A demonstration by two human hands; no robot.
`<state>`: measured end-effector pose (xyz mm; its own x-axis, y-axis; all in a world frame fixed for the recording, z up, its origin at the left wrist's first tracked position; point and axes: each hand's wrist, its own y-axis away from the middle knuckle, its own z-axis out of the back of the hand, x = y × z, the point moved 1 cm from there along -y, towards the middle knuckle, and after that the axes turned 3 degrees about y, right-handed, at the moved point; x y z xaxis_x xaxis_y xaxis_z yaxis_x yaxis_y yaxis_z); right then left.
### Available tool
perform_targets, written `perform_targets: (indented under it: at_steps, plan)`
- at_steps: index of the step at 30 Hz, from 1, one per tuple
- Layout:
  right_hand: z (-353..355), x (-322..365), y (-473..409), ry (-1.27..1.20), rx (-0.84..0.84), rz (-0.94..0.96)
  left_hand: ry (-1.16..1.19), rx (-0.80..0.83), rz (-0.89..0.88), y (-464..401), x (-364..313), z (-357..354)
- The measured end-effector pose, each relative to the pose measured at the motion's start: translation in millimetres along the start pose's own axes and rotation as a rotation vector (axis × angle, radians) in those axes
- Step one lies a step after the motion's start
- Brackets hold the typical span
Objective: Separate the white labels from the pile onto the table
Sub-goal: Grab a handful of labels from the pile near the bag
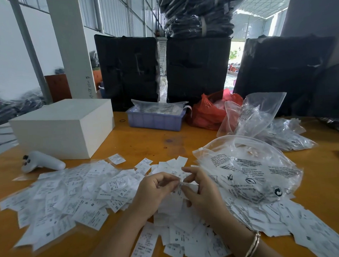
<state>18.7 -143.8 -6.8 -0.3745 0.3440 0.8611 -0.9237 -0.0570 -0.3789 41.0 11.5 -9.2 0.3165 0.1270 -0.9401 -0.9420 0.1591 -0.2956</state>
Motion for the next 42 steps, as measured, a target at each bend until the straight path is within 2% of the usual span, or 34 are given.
perform_targets:
  at_steps: [4,9,15,21,34,37,42]
  plan:
    - [4,-1,-2,-0.103,-0.027,-0.047,-0.053,-0.021,0.014,-1,-1,1]
    - [10,-1,-2,-0.241,-0.098,-0.068,0.042,-0.128,0.046,-2,-3,4]
    - [3,1,0,0.034,-0.021,-0.045,-0.019,-0.008,0.006,2,-5,-1]
    - [5,1,0,0.080,-0.107,-0.020,-0.044,-0.082,0.014,-1,-2,1]
    - [0,-3,2,0.400,0.098,0.155,-0.146,-0.090,0.012,1,-5,1]
    - [4,0,1,0.441,0.054,0.196,-0.258,-0.238,-0.023,1,-7,8]
    - [23,7,-9,0.450,-0.152,0.175,-0.564,-0.575,-0.037,-3,0,37]
